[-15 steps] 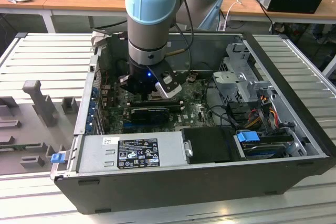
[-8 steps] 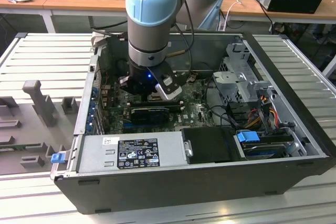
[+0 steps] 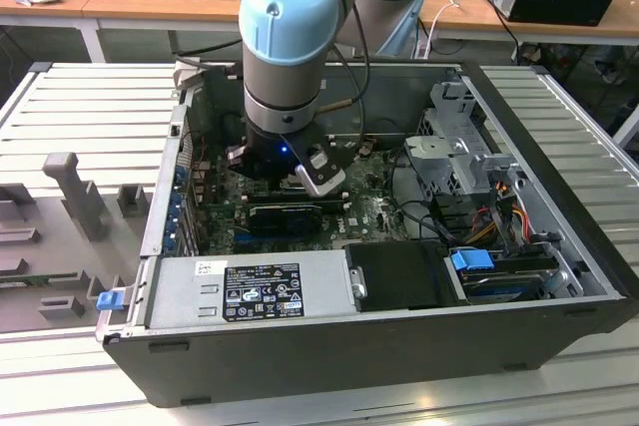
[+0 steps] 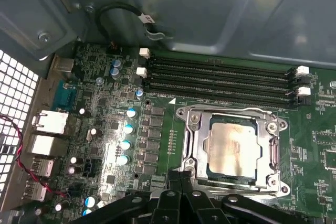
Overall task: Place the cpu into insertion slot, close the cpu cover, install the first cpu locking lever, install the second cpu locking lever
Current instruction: 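Install the second cpu locking lever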
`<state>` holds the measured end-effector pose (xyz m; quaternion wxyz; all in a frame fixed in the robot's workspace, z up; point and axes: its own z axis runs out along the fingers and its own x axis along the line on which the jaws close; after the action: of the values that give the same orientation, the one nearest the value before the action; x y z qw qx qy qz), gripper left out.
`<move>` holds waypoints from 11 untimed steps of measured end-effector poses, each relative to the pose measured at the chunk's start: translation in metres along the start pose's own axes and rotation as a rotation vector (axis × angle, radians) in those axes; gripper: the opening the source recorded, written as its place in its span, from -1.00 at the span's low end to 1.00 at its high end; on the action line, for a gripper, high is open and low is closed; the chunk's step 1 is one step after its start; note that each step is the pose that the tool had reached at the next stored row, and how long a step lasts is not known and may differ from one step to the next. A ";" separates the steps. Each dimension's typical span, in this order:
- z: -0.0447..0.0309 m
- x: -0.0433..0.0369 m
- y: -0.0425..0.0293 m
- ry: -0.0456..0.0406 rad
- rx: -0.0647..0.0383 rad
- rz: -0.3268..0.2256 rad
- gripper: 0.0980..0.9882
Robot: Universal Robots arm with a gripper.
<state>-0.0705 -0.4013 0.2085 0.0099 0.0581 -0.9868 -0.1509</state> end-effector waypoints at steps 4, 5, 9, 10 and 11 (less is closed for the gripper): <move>0.0085 0.0006 -0.0072 -0.0030 -0.023 0.001 -0.98; 0.0102 0.0005 -0.0076 -0.0041 -0.032 0.001 -0.98; 0.0127 0.0006 -0.0084 -0.0048 -0.039 0.000 -0.98; 0.0130 0.0010 -0.0085 -0.0047 -0.039 0.000 -0.98; 0.0133 0.0020 -0.0084 -0.0046 -0.039 0.000 -0.98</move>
<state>-0.0721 -0.4056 0.1932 0.0088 0.0574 -0.9837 -0.1703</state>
